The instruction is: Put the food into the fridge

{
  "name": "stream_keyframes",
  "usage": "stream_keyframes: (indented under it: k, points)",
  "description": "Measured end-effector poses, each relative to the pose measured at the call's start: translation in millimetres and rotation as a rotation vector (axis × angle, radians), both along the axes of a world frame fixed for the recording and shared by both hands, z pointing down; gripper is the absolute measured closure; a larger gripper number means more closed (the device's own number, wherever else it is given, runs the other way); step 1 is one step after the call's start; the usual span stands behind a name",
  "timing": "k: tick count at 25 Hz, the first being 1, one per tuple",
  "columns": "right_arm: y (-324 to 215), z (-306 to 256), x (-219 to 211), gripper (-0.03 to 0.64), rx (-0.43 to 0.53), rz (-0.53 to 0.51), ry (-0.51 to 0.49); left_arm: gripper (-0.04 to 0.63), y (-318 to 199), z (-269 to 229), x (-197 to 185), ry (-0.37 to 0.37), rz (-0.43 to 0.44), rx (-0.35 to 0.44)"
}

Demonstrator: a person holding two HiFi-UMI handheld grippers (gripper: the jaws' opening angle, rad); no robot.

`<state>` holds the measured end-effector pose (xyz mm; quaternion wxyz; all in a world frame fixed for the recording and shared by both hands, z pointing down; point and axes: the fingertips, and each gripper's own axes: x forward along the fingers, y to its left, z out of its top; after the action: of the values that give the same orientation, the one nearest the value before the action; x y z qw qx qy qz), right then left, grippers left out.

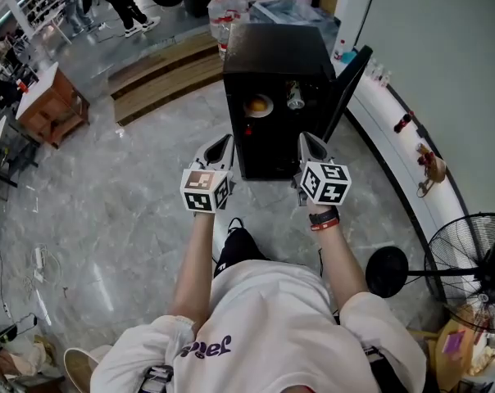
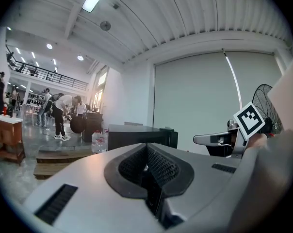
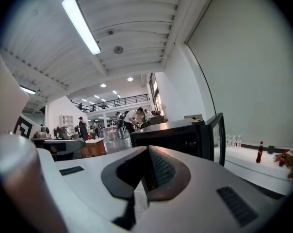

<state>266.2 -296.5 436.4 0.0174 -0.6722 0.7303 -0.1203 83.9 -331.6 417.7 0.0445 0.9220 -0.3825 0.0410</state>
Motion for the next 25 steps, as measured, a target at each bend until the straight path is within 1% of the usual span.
stream_keyframes:
  k: [6, 10, 17, 25]
  points:
    - [6.3, -4.9, -3.1, 0.603, 0.020, 0.018, 0.025, 0.577, 6.6, -0.8, -4.5, 0.000, -0.001, 0.007]
    - [7.6, 0.4, -3.2, 0.603, 0.009, 0.021, 0.034, 0.575, 8.4, 4.0, -1.6, -0.001, 0.001, 0.006]
    - [11.4, 8.7, -16.0, 0.603, 0.001, 0.005, 0.026, 0.575, 9.3, 4.9, -3.0, 0.002, 0.003, 0.008]
    - [13.7, 13.7, -16.5, 0.603, 0.001, -0.001, 0.028, 0.577, 8.9, 13.5, -1.5, 0.008, 0.013, -0.006]
